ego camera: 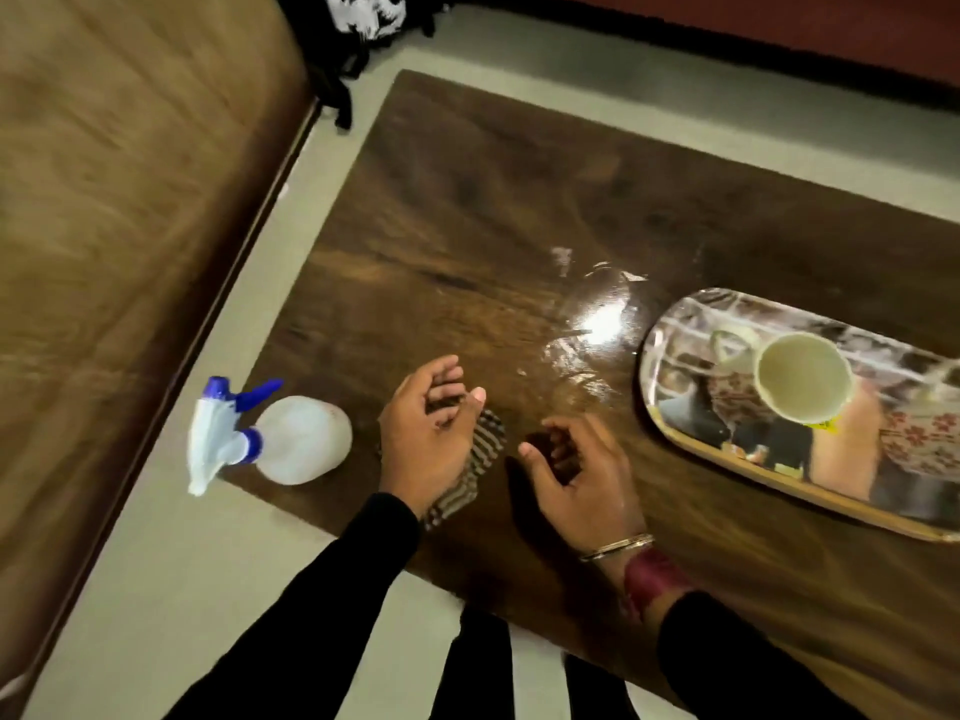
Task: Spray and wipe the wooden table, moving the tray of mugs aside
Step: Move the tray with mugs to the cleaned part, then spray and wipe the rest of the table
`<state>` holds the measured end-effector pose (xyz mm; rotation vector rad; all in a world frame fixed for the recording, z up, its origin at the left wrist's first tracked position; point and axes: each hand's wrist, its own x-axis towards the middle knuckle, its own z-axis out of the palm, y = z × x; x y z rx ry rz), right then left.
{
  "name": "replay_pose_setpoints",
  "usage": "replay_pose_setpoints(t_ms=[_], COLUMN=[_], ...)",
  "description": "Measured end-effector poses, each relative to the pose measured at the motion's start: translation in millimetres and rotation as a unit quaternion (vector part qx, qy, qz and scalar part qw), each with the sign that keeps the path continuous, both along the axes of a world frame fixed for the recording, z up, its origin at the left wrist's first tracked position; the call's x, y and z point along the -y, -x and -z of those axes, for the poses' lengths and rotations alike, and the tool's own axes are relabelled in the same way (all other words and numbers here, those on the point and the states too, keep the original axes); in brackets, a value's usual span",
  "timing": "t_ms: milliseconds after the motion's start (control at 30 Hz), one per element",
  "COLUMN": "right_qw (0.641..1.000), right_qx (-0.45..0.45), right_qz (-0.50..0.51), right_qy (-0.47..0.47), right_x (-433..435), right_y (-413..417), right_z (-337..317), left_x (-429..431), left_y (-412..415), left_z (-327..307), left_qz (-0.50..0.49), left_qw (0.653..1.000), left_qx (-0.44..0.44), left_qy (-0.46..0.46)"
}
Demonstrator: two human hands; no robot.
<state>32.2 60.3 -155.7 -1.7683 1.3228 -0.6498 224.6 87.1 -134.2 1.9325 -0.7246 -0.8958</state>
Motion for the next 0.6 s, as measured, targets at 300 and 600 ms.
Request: replay_pose_setpoints(t_ms=[300, 600], right_qw=[0.961, 0.934], right_qx=[-0.128, -0.266], right_qz=[-0.229, -0.192], right_qy=[0.091, 0.144], right_x=[-37, -47], right_y=[-113, -137], right_z=[2, 36], left_x=[-136, -70], left_y=[-54, -161], left_z=[-21, -54], left_qz=[-0.317, 0.139], left_qw=[0.943, 0.980], left_qx=[0.098, 0.120], left_qy=[0.004, 0.072])
